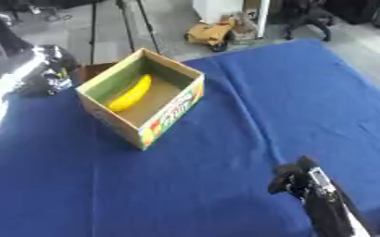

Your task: Pick up objects on the table and place them in the box.

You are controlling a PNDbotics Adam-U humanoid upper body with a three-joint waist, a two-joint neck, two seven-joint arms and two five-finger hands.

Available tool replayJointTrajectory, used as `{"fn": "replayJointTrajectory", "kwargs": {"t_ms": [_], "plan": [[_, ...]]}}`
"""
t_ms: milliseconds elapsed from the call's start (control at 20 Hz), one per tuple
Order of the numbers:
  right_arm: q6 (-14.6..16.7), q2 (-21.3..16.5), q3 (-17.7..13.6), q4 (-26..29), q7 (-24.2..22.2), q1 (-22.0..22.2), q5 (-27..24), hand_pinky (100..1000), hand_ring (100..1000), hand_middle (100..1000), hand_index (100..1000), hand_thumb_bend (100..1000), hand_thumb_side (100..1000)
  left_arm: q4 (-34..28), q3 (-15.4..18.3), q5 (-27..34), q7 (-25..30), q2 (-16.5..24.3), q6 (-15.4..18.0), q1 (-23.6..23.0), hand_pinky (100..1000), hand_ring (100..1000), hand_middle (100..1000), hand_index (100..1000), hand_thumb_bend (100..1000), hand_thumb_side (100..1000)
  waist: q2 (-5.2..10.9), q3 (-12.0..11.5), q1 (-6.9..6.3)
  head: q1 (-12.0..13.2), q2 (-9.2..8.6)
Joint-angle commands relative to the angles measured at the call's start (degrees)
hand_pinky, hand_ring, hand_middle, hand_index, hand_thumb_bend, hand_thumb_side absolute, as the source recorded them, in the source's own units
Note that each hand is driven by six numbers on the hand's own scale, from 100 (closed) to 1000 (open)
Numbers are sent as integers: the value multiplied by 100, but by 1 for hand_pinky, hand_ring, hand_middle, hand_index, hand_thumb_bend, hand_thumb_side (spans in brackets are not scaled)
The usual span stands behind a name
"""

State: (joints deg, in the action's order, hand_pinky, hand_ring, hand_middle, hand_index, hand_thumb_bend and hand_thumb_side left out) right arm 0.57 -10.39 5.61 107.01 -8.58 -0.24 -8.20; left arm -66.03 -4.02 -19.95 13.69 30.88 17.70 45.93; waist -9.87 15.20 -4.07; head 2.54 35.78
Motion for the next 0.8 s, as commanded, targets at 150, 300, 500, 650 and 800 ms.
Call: {"fn": "replayJointTrajectory", "kwargs": {"t_ms": [150, 300, 500, 650, 800], "plan": [[9, -11, -74, 85, 40, -2, -74, 589, 541, 482, 629, 100, 965, -1735, 232, 1729, -85, 521, -535, -579, 621, 725, 705, 705, 489, 765, 83, -153, 90, -88, 93], [20, 13, -112, 100, 74, 15, -59, 589, 541, 482, 630, 100, 964, -2635, 426, 2376, -260, 612, -756, -1138, 614, 722, 702, 702, 443, 789, 72, -254, 127, -113, 123], [32, 50, -159, 110, 121, 41, -51, 590, 541, 482, 630, 100, 966, -3488, 686, 2964, -465, 382, -927, -1865, 604, 716, 697, 699, 397, 826, 64, -393, 174, -140, 166], [51, 59, -188, 129, 152, 47, -53, 590, 541, 482, 630, 100, 966, -3832, 823, 3214, -641, 68, -1022, -2323, 599, 713, 692, 692, 393, 846, 59, -489, 203, -139, 209], [71, 75, -222, 149, 187, 53, -79, 590, 540, 482, 630, 100, 968, -3976, 890, 3388, -806, -256, -1057, -2761, 594, 710, 688, 685, 384, 879, 55, -563, 225, -142, 262]]}}
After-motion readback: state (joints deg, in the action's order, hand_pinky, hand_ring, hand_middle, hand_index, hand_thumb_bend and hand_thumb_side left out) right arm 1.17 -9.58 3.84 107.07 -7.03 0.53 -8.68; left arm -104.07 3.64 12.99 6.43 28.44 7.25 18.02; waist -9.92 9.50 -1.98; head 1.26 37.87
